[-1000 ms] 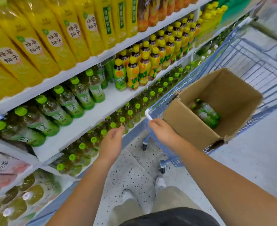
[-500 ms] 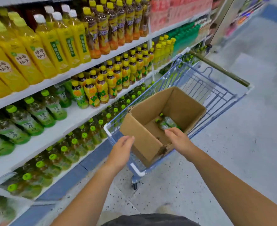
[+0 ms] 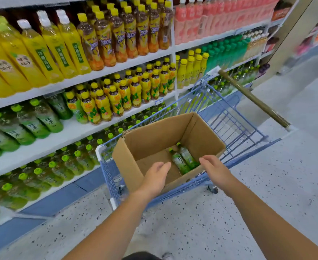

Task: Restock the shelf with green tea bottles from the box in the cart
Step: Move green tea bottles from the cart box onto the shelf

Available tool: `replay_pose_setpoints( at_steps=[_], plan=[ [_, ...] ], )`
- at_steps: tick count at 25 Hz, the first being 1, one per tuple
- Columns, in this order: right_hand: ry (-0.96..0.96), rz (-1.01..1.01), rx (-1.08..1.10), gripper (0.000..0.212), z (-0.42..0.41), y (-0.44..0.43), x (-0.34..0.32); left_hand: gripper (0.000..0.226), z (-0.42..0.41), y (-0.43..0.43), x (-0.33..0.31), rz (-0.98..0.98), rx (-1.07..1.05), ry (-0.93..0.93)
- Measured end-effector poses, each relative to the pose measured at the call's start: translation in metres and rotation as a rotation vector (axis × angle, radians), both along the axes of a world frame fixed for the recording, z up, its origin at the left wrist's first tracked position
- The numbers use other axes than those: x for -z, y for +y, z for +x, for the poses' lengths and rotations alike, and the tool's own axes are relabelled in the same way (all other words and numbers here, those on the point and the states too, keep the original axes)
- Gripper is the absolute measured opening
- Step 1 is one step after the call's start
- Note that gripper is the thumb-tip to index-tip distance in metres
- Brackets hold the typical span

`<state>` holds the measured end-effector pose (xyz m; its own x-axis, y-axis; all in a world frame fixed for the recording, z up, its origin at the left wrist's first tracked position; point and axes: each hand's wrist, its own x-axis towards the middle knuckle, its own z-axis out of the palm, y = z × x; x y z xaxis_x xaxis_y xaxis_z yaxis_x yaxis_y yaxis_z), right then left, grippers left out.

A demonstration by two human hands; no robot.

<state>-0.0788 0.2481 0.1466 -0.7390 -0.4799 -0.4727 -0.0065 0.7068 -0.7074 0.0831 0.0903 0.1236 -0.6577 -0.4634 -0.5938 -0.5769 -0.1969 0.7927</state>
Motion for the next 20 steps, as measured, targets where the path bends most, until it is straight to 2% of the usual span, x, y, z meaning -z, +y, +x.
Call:
replay_pose_setpoints(
  at_steps=[3, 7, 13, 14, 16, 17, 20],
  plan=[
    [0.011, 0.055, -0.028, 0.053, -0.049, -0.003, 0.014, 0.035, -0.037, 0.001, 0.011, 0.084, -0.080, 0.000],
    [0.005, 0.112, -0.059, 0.055, -0.108, -0.016, 0.048, 0.021, -0.093, -0.012, 0.051, 0.107, -0.140, -0.059],
    [0.004, 0.248, -0.147, 0.060, -0.192, -0.057, 0.124, 0.048, -0.189, -0.032, 0.145, 0.016, 0.048, -0.194],
    [-0.023, 0.269, -0.172, 0.060, -0.203, -0.065, 0.144, 0.043, -0.202, -0.034, 0.163, 0.006, 0.081, -0.226],
    [-0.093, 0.320, -0.221, 0.063, -0.221, -0.076, 0.186, 0.015, -0.222, -0.039, 0.201, 0.005, 0.107, -0.304],
    [-0.122, 0.348, -0.237, 0.065, -0.230, -0.081, 0.203, 0.016, -0.231, -0.041, 0.217, 0.016, 0.114, -0.325],
    [-0.189, 0.420, -0.293, 0.071, -0.249, -0.092, 0.254, 0.036, -0.249, -0.047, 0.263, -0.006, 0.166, -0.423]
  ],
)
